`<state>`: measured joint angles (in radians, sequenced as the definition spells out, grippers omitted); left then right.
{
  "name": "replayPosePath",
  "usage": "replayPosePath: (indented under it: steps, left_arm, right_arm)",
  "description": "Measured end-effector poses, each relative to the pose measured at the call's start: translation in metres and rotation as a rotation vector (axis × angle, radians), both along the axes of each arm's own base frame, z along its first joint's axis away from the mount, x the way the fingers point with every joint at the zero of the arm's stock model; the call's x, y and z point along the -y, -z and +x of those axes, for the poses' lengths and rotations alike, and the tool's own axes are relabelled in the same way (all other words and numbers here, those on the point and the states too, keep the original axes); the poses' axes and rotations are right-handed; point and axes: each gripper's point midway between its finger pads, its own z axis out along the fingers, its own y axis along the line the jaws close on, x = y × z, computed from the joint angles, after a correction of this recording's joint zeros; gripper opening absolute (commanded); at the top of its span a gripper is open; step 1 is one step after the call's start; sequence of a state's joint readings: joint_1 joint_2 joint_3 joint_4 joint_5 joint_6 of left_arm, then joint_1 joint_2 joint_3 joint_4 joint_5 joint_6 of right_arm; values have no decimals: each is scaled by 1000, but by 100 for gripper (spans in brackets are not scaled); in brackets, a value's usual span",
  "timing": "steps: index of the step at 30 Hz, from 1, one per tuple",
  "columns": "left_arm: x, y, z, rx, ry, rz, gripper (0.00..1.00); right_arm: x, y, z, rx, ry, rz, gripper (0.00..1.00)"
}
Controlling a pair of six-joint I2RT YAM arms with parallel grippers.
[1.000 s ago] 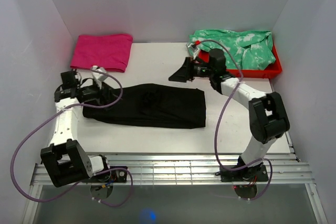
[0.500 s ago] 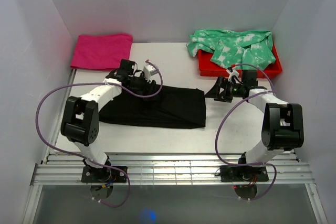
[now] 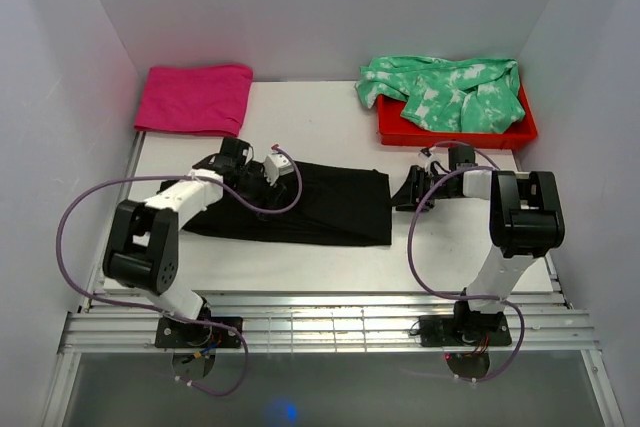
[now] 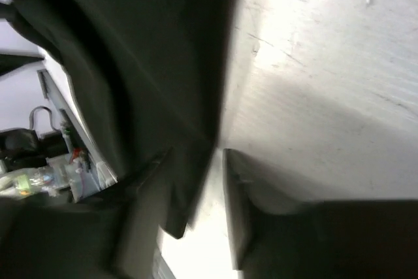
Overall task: Fold and stack the trousers
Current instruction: Fold the trousers
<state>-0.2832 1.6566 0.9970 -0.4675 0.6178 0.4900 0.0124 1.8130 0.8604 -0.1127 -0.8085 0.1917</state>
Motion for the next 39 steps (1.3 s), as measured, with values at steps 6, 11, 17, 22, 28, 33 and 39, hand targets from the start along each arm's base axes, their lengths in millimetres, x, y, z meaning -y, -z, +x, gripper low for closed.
replayPosePath:
  steps: [6, 11, 17, 22, 28, 33, 39]
  left_arm:
    - [1, -72, -17, 298, 205, -39, 77]
    - [37, -115, 3, 435, 333, -88, 79]
    - [127, -82, -23, 436, 591, -110, 80]
    - [189, -50, -76, 511, 795, -122, 81]
    - [241, -27, -103, 580, 915, -161, 76]
    - [272, 2, -119, 556, 968, -151, 72]
    - [282, 22, -112, 549, 942, -106, 51]
  right_arm:
    - [-4, -25, 20, 92, -31, 19, 77]
    - [-8, -30, 42, 123, -34, 24, 74]
    - [-29, -16, 39, 61, -71, 104, 65]
    - [-34, -9, 43, 39, -54, 129, 39]
    - [-32, 0, 45, -2, -19, 116, 8]
    - [-32, 1, 45, -9, -12, 116, 8]
    - [-32, 1, 38, -15, -3, 116, 8]
